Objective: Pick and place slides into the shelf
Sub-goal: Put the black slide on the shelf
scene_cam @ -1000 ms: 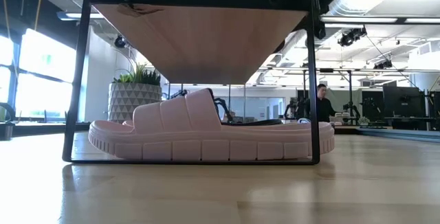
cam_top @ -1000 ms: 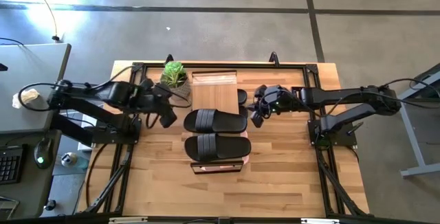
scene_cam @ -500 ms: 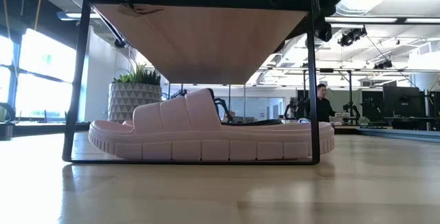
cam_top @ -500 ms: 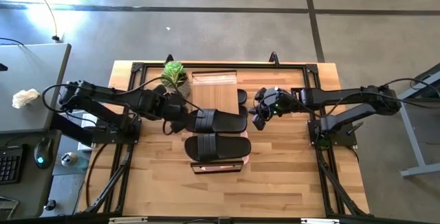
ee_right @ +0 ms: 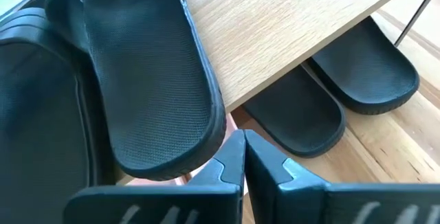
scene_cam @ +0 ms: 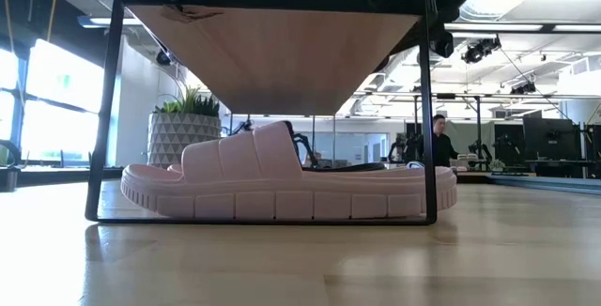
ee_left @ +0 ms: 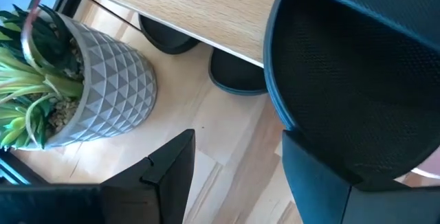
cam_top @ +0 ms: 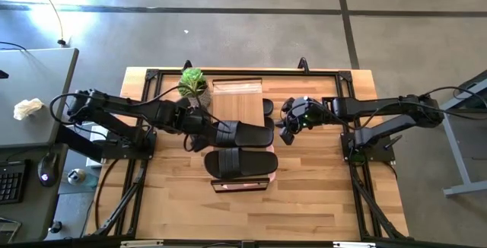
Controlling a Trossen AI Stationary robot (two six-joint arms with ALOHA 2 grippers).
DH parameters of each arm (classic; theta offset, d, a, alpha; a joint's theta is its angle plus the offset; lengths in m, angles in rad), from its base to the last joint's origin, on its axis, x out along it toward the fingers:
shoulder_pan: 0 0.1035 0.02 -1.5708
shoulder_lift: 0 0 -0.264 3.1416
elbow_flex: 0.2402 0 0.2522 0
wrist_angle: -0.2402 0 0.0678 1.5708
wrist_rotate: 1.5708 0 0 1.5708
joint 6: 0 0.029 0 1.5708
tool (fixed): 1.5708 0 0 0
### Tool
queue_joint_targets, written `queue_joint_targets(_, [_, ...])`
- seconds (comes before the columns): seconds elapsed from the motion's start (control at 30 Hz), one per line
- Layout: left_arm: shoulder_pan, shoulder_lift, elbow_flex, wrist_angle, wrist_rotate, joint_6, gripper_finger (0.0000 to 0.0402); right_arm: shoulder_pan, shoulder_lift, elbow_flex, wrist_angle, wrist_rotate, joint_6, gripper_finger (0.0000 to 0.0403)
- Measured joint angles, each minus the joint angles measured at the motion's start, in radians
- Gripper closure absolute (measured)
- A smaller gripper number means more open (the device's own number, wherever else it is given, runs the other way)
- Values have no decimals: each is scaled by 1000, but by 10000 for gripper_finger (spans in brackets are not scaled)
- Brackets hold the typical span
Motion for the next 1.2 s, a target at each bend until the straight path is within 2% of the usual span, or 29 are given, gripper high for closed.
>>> queue_joint_targets(0.33, [0, 1, 0, 21, 63, 16, 202, 0, 0, 0, 0, -8, -2, 403])
queue_joint_targets(0.7, [0, 1, 0, 12, 3, 14, 202, 0, 0, 0, 1, -11, -3, 403])
queue_joint_targets(1.0, [-1, 0, 0, 20, 2, 14, 202, 7, 0, 0, 7, -99, -4, 403])
queue_joint_targets(1.2, [-1, 0, 0, 21, 2, 14, 202, 31, 1, 0, 5, 99, 22, 403])
